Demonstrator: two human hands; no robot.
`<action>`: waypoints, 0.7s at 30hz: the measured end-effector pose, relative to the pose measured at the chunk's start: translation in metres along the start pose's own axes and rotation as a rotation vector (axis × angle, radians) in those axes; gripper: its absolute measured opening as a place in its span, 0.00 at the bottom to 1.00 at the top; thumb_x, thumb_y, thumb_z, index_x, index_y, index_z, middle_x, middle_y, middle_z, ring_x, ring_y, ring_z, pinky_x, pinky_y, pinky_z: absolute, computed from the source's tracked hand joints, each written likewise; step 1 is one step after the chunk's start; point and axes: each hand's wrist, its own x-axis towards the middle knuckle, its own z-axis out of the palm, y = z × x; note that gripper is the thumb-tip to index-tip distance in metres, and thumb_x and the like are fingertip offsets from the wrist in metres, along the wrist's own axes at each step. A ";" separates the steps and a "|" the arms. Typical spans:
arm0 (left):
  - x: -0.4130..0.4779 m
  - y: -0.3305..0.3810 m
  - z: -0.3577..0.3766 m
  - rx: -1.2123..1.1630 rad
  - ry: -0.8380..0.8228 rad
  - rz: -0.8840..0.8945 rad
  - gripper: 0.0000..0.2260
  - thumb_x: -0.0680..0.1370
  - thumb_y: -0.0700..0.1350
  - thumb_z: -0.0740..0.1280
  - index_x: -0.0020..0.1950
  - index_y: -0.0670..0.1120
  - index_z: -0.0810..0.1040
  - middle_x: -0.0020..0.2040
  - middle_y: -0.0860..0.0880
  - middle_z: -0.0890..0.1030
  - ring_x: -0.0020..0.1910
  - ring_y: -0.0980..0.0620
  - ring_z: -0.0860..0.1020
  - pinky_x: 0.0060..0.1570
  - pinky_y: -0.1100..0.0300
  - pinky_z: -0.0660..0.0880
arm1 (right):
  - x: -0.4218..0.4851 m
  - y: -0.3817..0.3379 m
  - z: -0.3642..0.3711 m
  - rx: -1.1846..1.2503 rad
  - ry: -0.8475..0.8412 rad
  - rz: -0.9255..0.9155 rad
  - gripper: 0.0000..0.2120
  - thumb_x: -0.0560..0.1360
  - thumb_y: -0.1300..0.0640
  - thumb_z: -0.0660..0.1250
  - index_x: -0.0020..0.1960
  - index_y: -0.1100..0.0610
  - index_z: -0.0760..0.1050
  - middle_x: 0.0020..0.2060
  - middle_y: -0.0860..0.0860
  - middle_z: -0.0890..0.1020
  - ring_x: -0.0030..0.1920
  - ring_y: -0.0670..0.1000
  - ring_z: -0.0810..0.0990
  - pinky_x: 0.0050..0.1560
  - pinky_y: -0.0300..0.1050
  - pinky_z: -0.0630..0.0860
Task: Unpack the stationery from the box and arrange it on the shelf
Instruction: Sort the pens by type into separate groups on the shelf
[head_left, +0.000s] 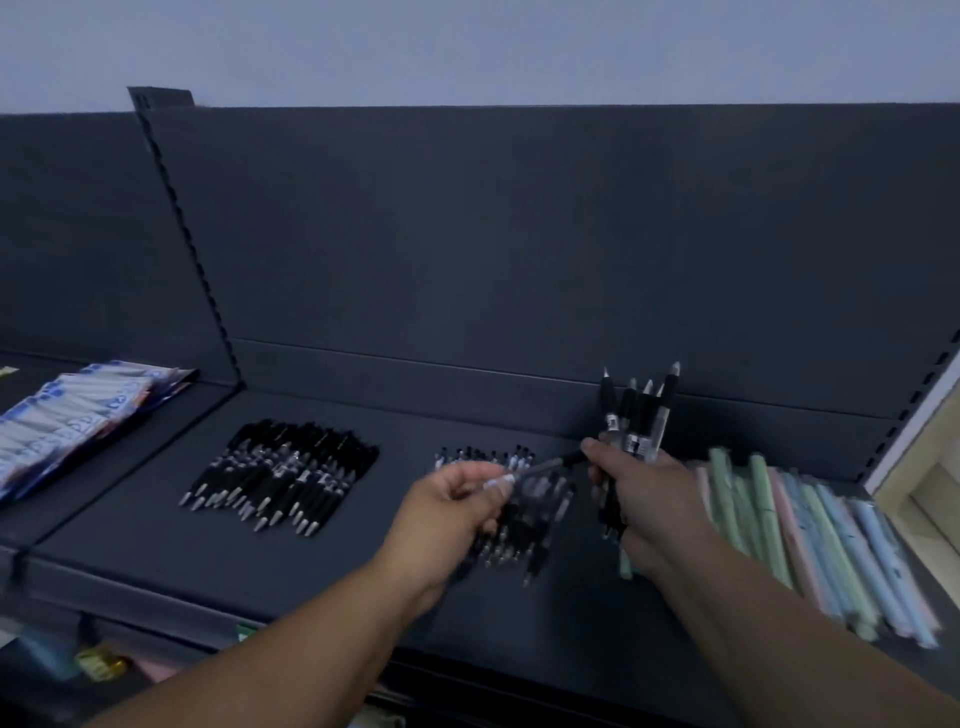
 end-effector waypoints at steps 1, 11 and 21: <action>0.007 0.005 -0.010 -0.115 0.055 -0.028 0.03 0.76 0.36 0.68 0.46 0.43 0.79 0.35 0.50 0.78 0.31 0.58 0.75 0.32 0.70 0.73 | 0.000 0.003 0.008 -0.021 -0.026 0.032 0.05 0.71 0.63 0.73 0.43 0.57 0.78 0.29 0.50 0.79 0.26 0.45 0.75 0.26 0.38 0.72; 0.049 0.020 -0.047 -0.213 0.010 -0.157 0.05 0.80 0.43 0.64 0.50 0.43 0.77 0.34 0.52 0.78 0.32 0.56 0.74 0.36 0.67 0.78 | -0.010 0.037 0.073 -0.248 -0.204 0.081 0.02 0.73 0.61 0.71 0.42 0.58 0.79 0.29 0.51 0.79 0.27 0.46 0.74 0.27 0.38 0.71; 0.079 -0.019 -0.063 0.996 0.046 0.127 0.16 0.76 0.50 0.69 0.62 0.47 0.77 0.46 0.52 0.75 0.46 0.55 0.74 0.44 0.72 0.64 | 0.004 0.043 0.045 -0.260 -0.104 0.146 0.10 0.73 0.58 0.73 0.49 0.62 0.80 0.33 0.52 0.79 0.32 0.47 0.76 0.33 0.42 0.74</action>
